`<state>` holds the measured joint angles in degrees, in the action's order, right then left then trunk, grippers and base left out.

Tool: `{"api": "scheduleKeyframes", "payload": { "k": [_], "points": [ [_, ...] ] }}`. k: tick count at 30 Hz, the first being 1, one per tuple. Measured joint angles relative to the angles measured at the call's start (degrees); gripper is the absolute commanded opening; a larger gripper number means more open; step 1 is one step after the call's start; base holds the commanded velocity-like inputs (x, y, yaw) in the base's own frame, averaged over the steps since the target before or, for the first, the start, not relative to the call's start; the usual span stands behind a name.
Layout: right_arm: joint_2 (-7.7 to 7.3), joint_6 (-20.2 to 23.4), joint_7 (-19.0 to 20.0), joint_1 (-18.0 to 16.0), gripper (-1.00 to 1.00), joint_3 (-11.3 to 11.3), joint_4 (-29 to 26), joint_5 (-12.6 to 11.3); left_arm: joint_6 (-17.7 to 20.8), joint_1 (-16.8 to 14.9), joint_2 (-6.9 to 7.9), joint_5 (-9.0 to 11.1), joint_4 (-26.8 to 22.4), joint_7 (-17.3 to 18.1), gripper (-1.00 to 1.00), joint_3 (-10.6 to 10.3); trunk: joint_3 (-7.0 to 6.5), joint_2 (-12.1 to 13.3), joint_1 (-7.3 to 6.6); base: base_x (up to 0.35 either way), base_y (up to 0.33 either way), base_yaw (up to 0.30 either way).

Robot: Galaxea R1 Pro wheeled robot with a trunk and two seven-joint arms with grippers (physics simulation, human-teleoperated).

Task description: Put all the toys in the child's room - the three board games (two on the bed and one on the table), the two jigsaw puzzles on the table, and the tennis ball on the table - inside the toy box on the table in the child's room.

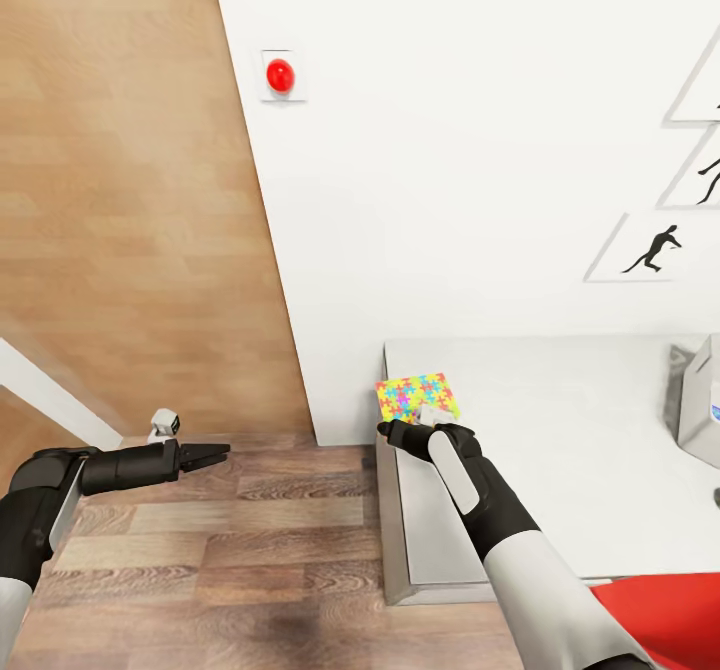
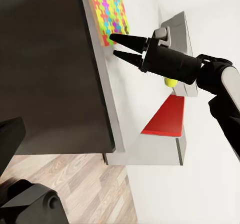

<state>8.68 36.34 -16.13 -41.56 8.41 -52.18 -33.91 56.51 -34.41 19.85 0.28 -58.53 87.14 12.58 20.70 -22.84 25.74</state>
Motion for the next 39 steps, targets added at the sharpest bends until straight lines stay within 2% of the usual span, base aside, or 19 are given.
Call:
{"api": "scheduleKeyframes", "payload": {
  "k": [7, 31, 39],
  "points": [
    [-0.04, -0.13, 0.12, 0.00, 1.00, 0.02, 0.40, -0.63, 0.00, -0.02, -0.01, -0.03, 0.01, 0.00, 1.00, -0.01, -0.22, 0.00, 0.01, -0.017, 0.001, 0.000],
    [-0.05, 0.28, 0.18, 0.03, 1.00, 0.01, 0.25, -0.78, -0.08, -0.01, -0.01, -0.09, 0.01, 0.04, 1.00, -0.01, -2.40, 0.02, 0.01, -0.002, -0.001, 0.000],
    [-0.11, 0.31, 0.17, 0.04, 1.00, -0.10, 0.34, -0.78, -0.08, -0.01, 0.02, -0.02, 0.02, 0.08, 1.00, -0.02, -3.01, 0.03, 0.01, 0.000, -0.167, 0.000]
  ]
}}
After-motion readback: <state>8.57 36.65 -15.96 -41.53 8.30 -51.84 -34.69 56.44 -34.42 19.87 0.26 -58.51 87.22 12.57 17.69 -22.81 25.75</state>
